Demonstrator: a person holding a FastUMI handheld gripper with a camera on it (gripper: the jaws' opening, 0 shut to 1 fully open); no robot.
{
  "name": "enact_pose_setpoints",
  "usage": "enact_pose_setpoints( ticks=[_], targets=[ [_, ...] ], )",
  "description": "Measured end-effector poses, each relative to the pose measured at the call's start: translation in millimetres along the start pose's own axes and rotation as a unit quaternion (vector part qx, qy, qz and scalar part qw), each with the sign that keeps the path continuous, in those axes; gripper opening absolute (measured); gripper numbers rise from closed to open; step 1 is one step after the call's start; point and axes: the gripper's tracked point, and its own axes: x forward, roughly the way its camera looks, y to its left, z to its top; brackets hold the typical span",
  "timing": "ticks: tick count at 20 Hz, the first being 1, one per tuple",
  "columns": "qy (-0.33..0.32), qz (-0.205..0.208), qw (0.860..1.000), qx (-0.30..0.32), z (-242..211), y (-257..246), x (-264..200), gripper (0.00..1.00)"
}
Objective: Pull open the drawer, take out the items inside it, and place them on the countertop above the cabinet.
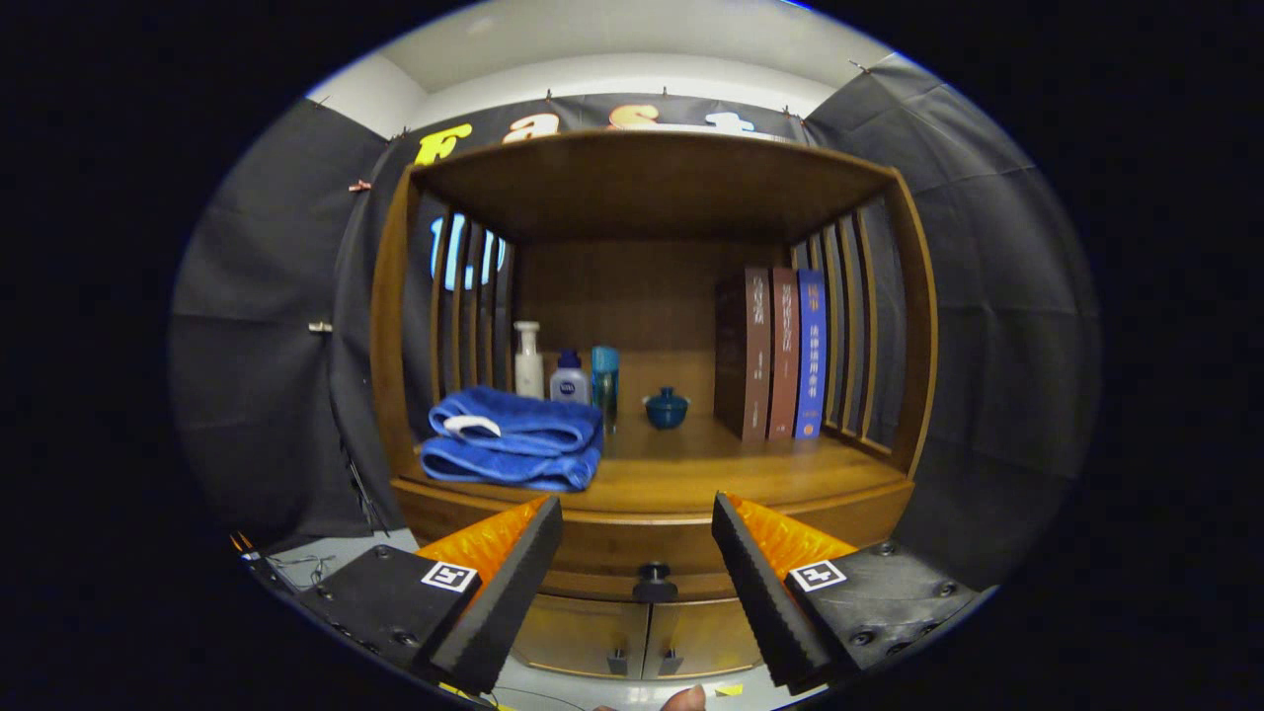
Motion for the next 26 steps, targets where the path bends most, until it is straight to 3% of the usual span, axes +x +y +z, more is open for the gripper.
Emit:
enact_pose_setpoints(
  ticks=[7,12,14,16,19,26],
  targets=[
    [0.045,-0.001,0.999,0.016,-81,-9,37,0.99],
    [0.079,-0.002,0.996,0.04,-112,-14,60,0.6],
    [0.082,-0.002,0.996,0.029,-116,-14,62,0.56],
    [0.076,-0.015,0.997,0.003,-115,-16,60,0.45],
    [0.075,-0.022,0.997,0.012,-115,-16,60,0.28],
    [0.079,-0.014,0.997,0.021,-119,-15,19,0.28]
  ],
)
